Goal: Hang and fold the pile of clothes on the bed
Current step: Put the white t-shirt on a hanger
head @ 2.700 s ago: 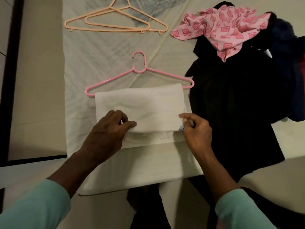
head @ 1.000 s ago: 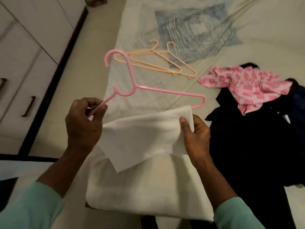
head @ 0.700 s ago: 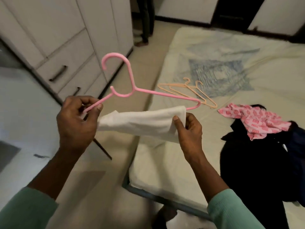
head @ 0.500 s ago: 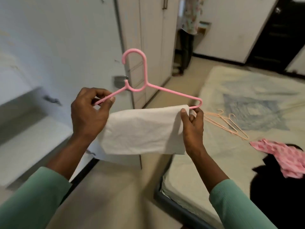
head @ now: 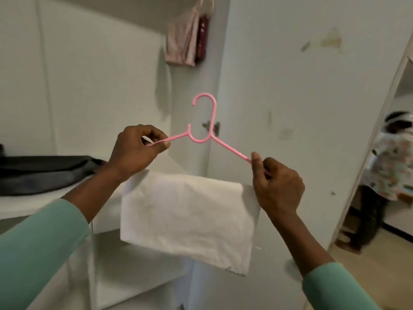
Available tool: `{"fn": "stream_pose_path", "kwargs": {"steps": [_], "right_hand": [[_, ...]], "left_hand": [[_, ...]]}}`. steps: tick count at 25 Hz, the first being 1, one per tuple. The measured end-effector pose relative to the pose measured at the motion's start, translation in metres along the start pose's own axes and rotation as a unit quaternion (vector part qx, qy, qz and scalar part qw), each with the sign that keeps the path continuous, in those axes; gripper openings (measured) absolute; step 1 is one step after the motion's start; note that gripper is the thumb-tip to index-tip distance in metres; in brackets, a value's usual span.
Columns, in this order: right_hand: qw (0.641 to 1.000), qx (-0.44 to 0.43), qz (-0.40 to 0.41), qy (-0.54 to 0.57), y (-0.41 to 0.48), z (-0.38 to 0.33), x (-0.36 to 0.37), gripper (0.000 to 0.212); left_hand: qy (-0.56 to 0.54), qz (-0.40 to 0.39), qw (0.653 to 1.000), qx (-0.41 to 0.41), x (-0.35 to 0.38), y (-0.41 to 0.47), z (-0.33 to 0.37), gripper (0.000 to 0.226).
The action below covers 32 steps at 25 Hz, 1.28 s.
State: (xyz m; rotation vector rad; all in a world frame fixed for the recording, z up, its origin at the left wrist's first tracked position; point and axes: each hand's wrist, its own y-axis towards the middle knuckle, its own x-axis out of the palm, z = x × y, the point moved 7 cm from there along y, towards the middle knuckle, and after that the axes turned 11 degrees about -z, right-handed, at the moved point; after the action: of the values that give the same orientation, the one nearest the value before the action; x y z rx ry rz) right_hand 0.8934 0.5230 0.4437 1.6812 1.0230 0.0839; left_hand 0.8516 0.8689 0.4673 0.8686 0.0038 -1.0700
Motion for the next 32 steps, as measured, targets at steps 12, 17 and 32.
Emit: {"fn": "stream_pose_path", "kwargs": {"steps": [12, 17, 32], "right_hand": [[0.994, -0.110, 0.015, -0.024, 0.283, -0.132, 0.147, 0.072], [0.983, -0.173, 0.014, -0.059, 0.373, -0.179, 0.177, 0.068], [0.952, -0.045, 0.161, -0.255, 0.582, -0.302, 0.185, 0.063]], "left_hand": [[0.418, 0.065, 0.879, 0.220, -0.068, 0.228, -0.006, 0.049], [0.384, 0.152, 0.890, 0.194, -0.123, 0.306, -0.059, 0.079], [0.145, 0.115, 0.923, 0.337, -0.105, 0.546, -0.062, 0.067]]}}
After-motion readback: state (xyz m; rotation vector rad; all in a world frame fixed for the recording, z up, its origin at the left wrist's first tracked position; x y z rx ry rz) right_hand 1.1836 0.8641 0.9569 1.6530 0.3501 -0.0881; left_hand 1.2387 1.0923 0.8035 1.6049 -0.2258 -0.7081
